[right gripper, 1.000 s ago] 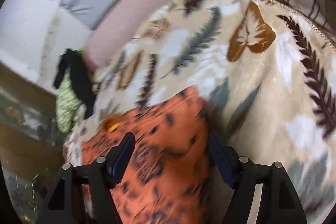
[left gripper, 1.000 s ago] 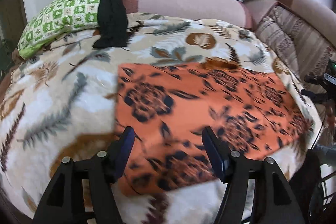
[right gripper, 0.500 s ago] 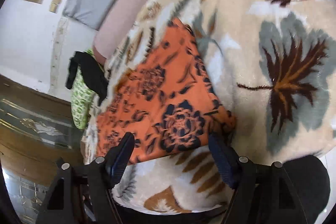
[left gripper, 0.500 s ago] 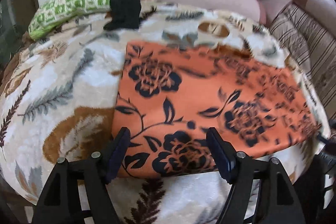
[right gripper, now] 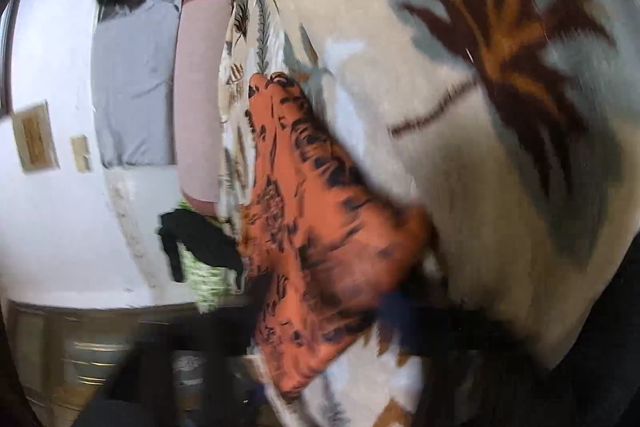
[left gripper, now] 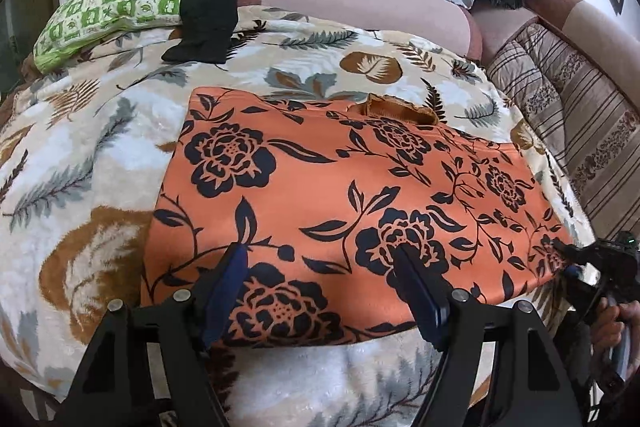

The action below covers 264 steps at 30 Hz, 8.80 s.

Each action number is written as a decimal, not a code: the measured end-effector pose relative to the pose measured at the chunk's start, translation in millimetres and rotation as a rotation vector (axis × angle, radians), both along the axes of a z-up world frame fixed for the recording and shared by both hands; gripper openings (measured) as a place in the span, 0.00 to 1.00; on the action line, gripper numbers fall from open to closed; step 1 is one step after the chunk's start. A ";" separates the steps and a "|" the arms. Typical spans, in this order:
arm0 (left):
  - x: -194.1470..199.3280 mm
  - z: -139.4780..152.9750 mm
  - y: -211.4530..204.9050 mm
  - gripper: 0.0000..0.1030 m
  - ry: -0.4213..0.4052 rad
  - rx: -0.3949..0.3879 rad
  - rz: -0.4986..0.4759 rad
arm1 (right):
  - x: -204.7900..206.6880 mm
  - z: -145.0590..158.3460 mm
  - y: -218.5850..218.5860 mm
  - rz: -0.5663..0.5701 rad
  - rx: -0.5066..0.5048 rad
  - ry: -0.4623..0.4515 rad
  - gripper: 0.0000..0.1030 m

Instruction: Fold small clothes

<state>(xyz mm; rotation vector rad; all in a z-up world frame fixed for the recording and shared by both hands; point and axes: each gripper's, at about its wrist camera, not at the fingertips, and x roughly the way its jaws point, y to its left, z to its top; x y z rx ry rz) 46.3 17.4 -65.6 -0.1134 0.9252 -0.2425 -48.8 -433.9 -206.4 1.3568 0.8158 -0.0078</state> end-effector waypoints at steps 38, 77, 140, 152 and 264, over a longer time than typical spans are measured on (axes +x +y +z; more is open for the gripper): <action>37.6 -28.7 -3.5 0.76 0.003 0.091 -0.006 | 181.7 48.4 -14.6 0.403 -0.414 -0.039 0.19; -15.9 -34.8 112.4 0.73 0.100 -0.204 0.281 | 44.5 98.2 72.6 0.563 -0.498 -0.071 0.78; 58.4 -27.2 -42.6 0.75 0.067 0.206 0.069 | 26.5 36.6 15.4 0.117 -0.116 -0.010 0.81; 69.7 -22.4 -50.9 0.75 0.060 0.229 0.058 | 26.2 35.1 15.9 0.132 -0.119 -0.013 0.81; 92.6 -26.7 52.0 0.58 0.079 0.196 0.108 | 202.5 47.9 206.1 0.738 -0.190 -0.123 0.79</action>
